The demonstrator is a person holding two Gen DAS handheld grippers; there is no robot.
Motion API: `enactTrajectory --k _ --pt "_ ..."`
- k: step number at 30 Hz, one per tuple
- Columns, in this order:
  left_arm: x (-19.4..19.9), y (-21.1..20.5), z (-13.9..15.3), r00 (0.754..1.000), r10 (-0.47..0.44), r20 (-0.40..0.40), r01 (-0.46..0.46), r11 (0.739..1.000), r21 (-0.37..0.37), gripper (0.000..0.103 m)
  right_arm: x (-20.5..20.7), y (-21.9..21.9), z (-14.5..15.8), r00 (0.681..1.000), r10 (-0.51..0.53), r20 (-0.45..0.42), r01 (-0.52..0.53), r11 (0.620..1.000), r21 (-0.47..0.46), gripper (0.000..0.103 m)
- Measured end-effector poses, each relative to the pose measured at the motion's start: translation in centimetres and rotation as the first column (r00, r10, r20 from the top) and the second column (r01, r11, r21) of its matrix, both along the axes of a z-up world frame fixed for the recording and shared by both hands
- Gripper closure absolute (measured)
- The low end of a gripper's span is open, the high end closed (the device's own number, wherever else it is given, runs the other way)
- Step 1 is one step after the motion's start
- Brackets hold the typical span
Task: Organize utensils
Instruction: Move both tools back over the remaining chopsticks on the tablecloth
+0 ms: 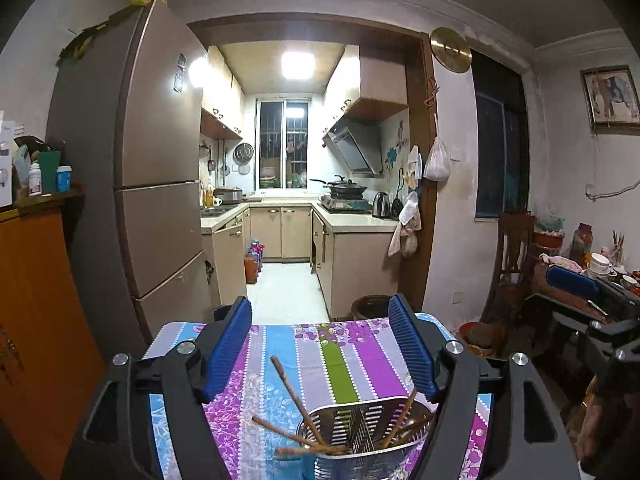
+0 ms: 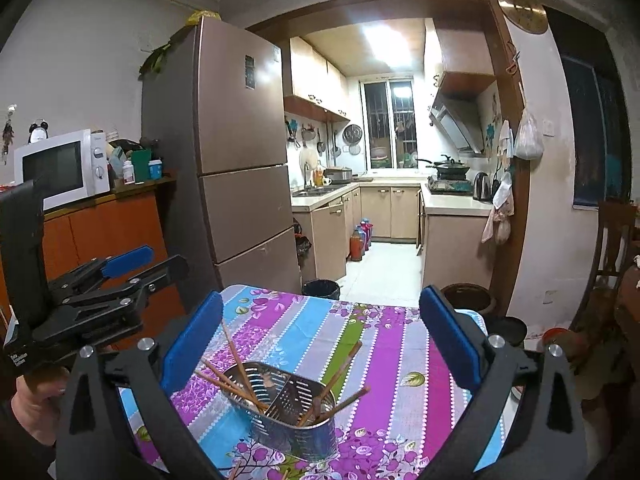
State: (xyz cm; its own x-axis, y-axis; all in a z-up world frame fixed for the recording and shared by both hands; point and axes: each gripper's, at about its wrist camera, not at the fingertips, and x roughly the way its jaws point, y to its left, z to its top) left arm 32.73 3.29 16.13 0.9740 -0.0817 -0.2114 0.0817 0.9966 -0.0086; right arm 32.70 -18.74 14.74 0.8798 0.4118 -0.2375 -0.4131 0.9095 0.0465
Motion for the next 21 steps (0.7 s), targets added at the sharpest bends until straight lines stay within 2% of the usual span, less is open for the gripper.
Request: enactTrajectory --k 9,13,21 --pt "-7.1 0.6 -1.0 0.998 -0.028 0.048 0.028 1.000 0.002 0.026 -6.4 -1.6 0.0 0.997 0.025 0.076 -0.026 1.000 0.003 0.008" --pt "-11.4 0.7 -2.3 0.997 -0.046 0.068 0.045 0.999 0.018 0.024 -10.4 -2.4 -1.0 0.994 0.050 0.101 -0.050 0.999 0.000 0.008" --pt "-18.2 1.4 -5.5 0.996 -0.057 0.071 0.058 0.998 -0.014 0.020 -17.1 -3.3 -3.7 0.990 0.080 0.115 -0.082 0.997 0.013 0.006"
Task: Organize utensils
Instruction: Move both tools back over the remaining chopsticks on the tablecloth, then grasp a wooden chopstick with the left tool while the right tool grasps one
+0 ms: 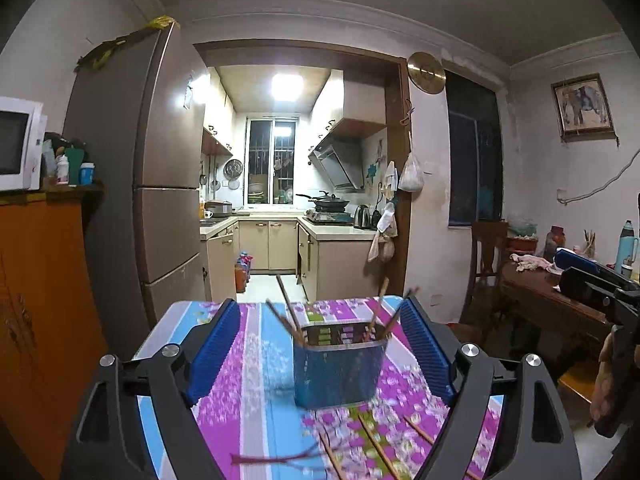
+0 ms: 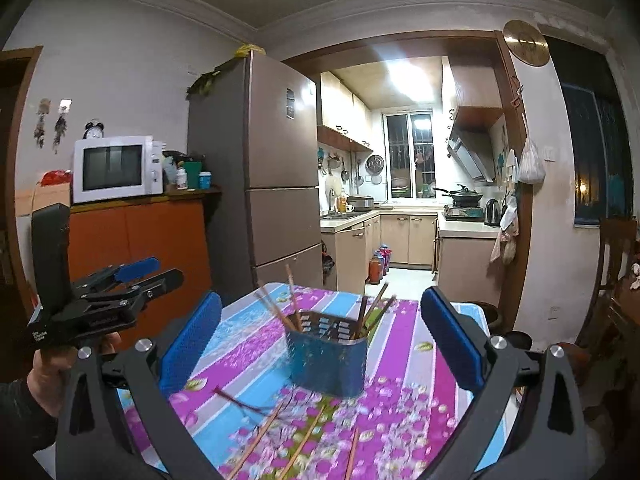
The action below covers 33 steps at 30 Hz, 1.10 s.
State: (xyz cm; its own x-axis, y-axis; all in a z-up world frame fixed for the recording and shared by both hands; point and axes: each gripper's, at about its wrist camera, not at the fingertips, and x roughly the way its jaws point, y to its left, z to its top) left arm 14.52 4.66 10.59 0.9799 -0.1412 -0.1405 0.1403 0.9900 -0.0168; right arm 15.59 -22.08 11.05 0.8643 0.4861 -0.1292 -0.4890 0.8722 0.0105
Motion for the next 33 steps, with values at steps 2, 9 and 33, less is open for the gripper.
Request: enactTrajectory --k 2,9,33 --pt "-1.7 0.0 -1.2 1.000 0.008 0.003 -0.008 1.000 0.011 0.018 -1.8 -0.1 -1.1 1.000 0.001 0.006 0.000 1.000 -0.009 0.006" --pt "-4.7 -0.2 -7.7 0.997 0.014 -0.073 -0.010 0.998 0.055 0.017 -6.6 -1.0 -6.9 0.999 -0.040 -0.014 0.039 0.998 -0.038 0.006" --pt "-6.4 -2.9 -22.9 0.938 -0.001 -0.347 0.030 0.996 0.080 0.025 -6.0 -2.9 -25.6 0.941 -0.070 -0.332 0.031 0.992 -0.123 0.085"
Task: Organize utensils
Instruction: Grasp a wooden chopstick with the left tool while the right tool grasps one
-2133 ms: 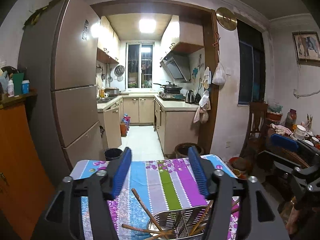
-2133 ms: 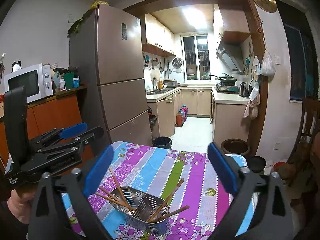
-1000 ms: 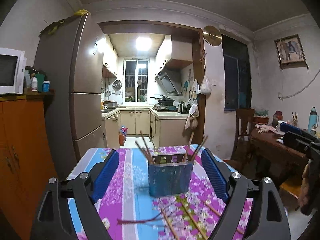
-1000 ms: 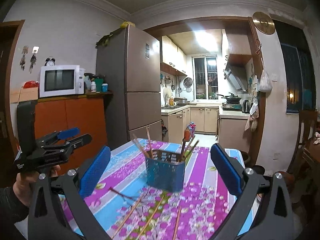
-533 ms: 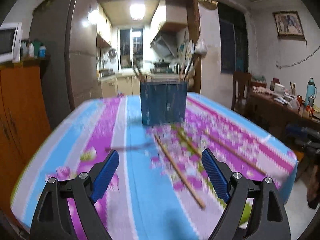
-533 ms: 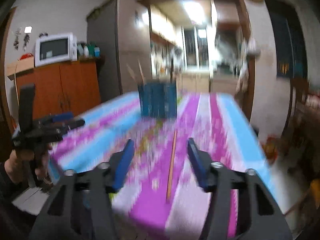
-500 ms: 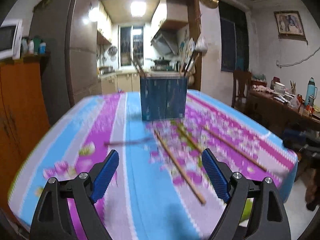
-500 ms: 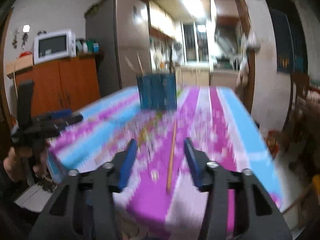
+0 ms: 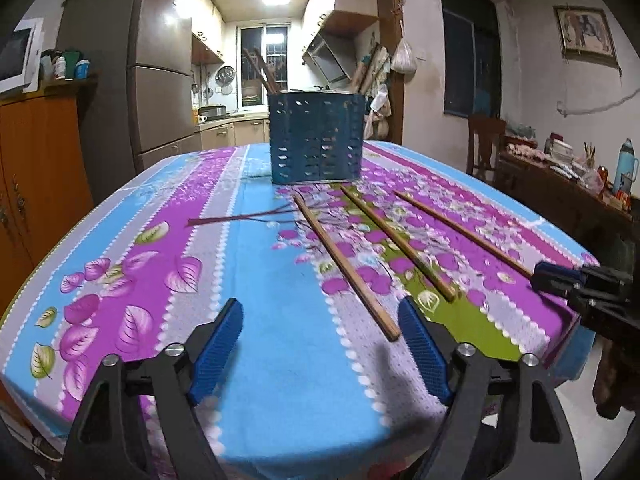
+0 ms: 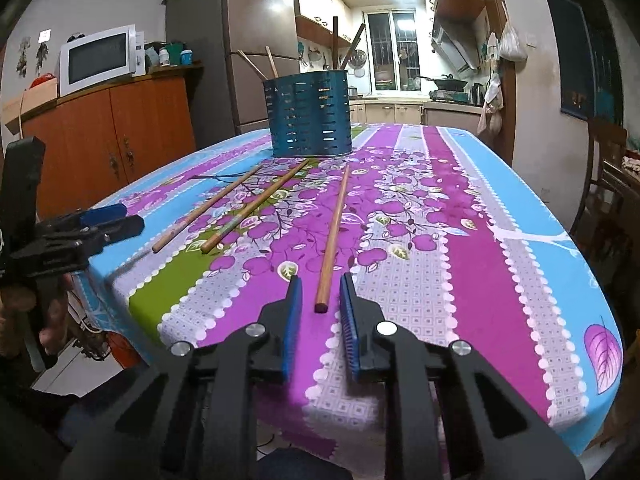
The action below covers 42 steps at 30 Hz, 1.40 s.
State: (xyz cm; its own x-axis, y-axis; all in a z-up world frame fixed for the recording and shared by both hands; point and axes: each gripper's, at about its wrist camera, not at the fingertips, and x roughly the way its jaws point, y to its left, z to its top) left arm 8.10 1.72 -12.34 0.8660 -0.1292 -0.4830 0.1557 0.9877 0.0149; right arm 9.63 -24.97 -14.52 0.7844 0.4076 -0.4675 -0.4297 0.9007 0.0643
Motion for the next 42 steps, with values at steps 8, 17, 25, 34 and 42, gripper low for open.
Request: enactTrajectory --k 8,17,25,34,42 --pt "0.2 -2.1 -1.5 1.000 -0.009 -0.007 0.010 1.000 0.022 0.047 0.0 0.2 -0.1 1.000 0.006 0.026 -0.006 1.000 -0.011 0.089" --pt "0.4 -3.7 -1.6 1.000 -0.018 0.020 0.016 0.998 0.055 0.090 -0.2 0.0 -0.2 0.999 0.006 0.035 -0.006 1.000 0.003 0.090" --pt "0.1 -2.9 -1.8 0.999 0.000 0.044 -0.004 0.997 0.080 0.089 -0.6 0.3 -0.2 0.999 0.000 0.036 0.000 1.000 0.008 0.090" --pt "-0.3 -2.5 -2.3 0.996 0.015 0.092 -0.021 0.998 0.066 0.081 -0.5 0.7 -0.5 0.998 -0.016 0.063 0.016 1.000 -0.002 0.090" --pt "-1.0 -2.8 -2.4 0.994 0.010 0.110 -0.018 0.997 0.074 0.094 -0.5 0.7 -0.7 0.996 -0.052 0.077 0.050 0.998 0.023 0.097"
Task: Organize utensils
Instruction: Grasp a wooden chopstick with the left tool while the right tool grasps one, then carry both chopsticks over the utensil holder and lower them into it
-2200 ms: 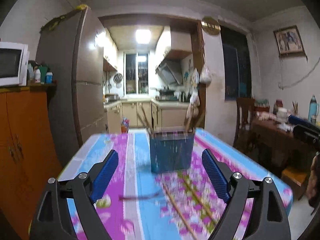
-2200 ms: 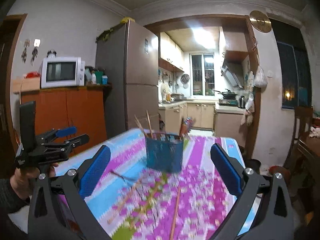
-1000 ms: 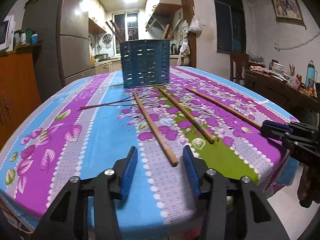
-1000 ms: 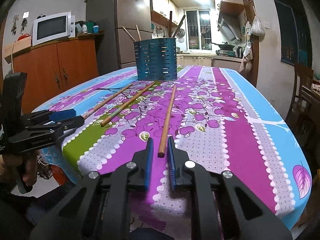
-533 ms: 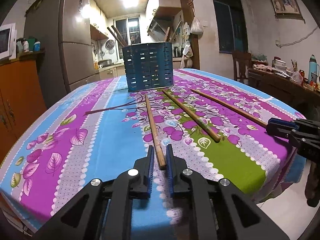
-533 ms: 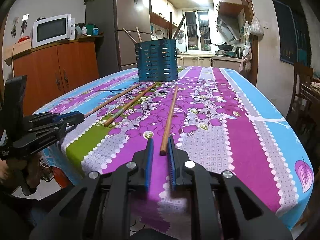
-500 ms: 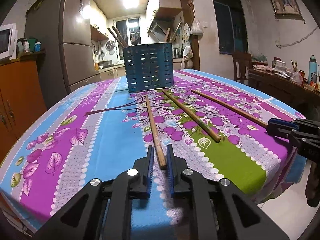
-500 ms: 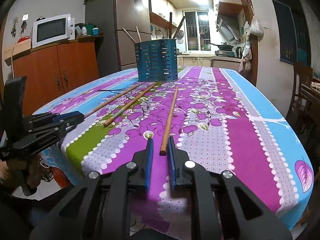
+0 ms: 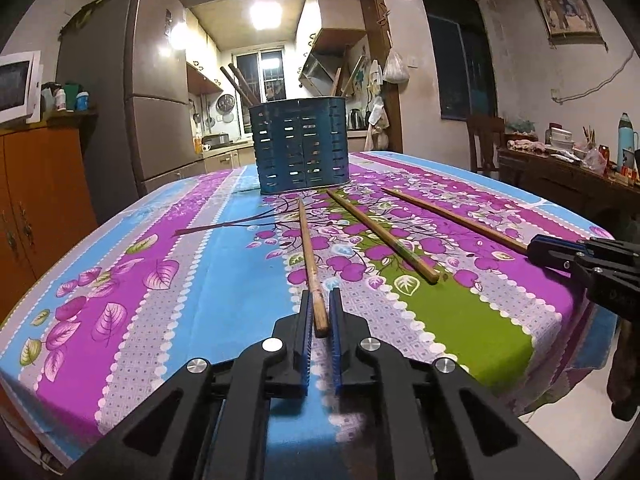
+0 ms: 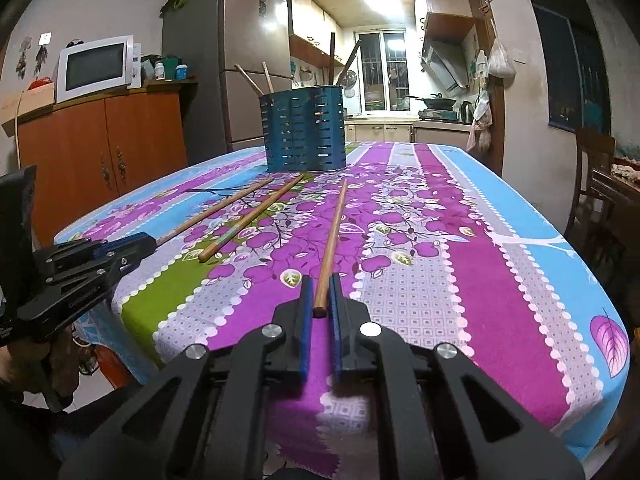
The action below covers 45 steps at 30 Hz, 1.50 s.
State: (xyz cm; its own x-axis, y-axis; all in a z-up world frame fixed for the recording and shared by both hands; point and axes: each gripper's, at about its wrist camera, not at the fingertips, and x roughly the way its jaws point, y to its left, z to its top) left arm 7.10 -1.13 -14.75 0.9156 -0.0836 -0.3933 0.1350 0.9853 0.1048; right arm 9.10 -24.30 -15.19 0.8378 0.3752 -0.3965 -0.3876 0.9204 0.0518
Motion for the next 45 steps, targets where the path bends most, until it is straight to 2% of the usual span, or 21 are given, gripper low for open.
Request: enactTrajectory --k 4,9,18,26,33,45 --pt "-0.2 0.2 0.4 1.000 -0.002 -0.001 0.002 1.000 -0.006 0.095 -0.1 -0.1 0.4 1.000 -0.017 0.006 0.017 1.000 0.004 0.097" --pt "-1.5 0.6 2.7 0.999 -0.009 0.053 0.010 1.000 -0.007 0.095 -0.9 -0.2 2.5 0.998 -0.021 0.052 0.022 1.000 -0.008 0.098" --pt "-3.1 0.5 7.9 0.980 -0.023 0.198 0.024 1.000 0.001 0.095 -1.5 0.4 7.9 0.986 0.018 0.169 -0.012 0.999 -0.035 0.098" --pt "-1.9 0.3 12.2 0.957 -0.035 0.288 0.035 0.999 0.004 0.095 0.4 0.8 13.3 0.971 0.066 0.229 -0.055 0.997 -0.055 0.098" --pt "1.7 1.0 15.6 0.962 -0.053 0.269 0.062 0.998 -0.028 0.095 3.4 1.7 17.2 0.973 0.093 0.211 -0.080 0.994 -0.072 0.098" --pt "5.9 2.2 19.7 0.978 -0.077 0.192 0.092 0.993 -0.072 0.095 6.5 2.9 20.0 0.981 0.123 0.148 -0.114 0.991 -0.067 0.098"
